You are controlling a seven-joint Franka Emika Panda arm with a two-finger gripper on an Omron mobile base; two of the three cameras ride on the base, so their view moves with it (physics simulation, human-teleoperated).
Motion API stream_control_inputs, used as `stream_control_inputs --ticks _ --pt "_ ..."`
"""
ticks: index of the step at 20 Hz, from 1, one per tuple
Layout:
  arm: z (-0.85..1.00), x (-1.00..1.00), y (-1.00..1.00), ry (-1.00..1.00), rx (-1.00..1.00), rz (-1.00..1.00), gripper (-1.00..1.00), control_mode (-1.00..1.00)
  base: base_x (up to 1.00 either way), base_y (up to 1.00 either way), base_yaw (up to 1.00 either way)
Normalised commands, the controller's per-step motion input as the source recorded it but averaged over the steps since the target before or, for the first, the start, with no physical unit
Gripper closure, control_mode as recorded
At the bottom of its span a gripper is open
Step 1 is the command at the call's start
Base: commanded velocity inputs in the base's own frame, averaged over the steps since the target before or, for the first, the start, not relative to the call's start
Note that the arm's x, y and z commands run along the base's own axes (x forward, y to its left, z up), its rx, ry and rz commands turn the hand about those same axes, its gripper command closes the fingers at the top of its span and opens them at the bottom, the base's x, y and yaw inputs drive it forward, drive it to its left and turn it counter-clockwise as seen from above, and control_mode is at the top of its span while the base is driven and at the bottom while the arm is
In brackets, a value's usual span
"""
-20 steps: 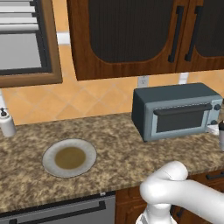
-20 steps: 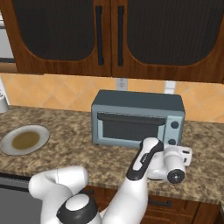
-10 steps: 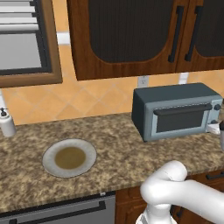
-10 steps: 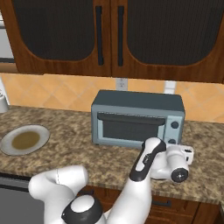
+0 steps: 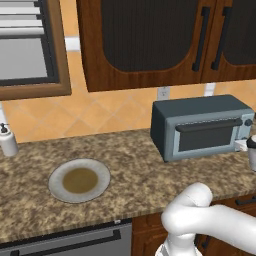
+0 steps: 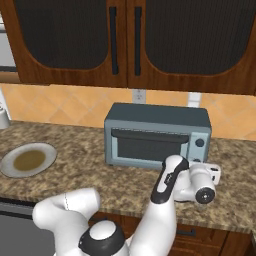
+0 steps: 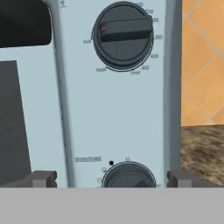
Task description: Pick up the kebab skewer and baguette bread, and place them inside the toaster oven. Close the toaster oven door and start by setting the timer.
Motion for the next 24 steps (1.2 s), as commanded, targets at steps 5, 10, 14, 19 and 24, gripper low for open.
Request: stream_control_inputs --ticks 5,10,14,19,24 --pt "-0.08 0.0 -0.01 0.02 0.0 0.0 -1.0 -1.0 0.0 0.0 0.0" --pt "-0.01 0.0 -0.05 0.03 0.0 0.0 -1.0 -1.0 0.0 0.0 0.0" --pt "0.0 0.0 -0.08 0.04 0.0 0.0 -1.0 -1.0 0.0 0.0 0.0" --pt "0.0 0.03 0.0 0.01 0.0 0.0 -1.0 -1.0 0.0 0.0 0.0" --pt "0.0 0.02 0.0 0.0 0.0 0.0 -1.0 -1.0 0.0 0.0 0.0"
